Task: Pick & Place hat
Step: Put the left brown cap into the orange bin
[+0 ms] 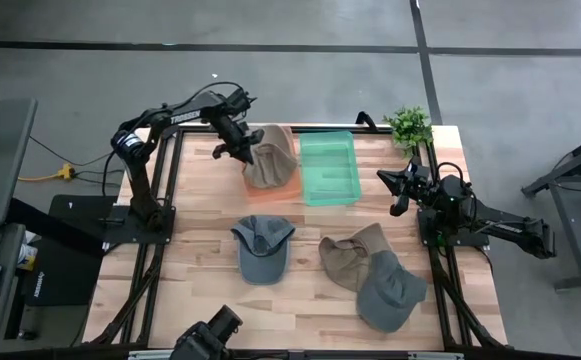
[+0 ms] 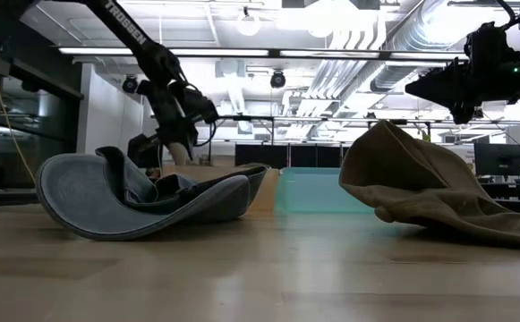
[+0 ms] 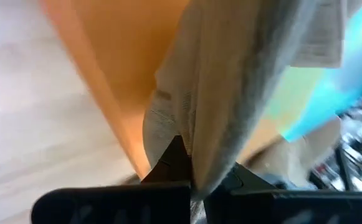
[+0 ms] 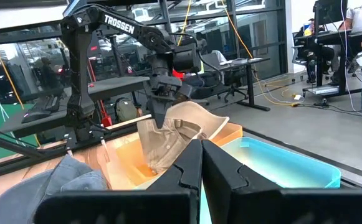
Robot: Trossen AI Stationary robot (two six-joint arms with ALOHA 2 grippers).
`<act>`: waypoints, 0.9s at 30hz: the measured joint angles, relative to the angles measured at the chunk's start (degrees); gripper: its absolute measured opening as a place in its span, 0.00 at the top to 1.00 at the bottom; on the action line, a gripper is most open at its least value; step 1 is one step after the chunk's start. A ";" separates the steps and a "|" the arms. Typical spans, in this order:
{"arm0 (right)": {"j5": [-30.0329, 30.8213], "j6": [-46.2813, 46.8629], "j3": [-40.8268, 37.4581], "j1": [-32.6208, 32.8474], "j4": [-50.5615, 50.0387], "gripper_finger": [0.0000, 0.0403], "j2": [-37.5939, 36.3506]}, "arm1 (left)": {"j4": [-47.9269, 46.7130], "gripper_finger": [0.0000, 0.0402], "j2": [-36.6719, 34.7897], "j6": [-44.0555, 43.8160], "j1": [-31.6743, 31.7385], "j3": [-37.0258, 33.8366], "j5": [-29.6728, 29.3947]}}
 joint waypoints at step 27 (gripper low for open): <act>-0.02 0.00 -0.01 -0.01 -0.02 0.99 0.00 | 7.88 0.48 0.11 -0.62 -3.14 0.07 -17.99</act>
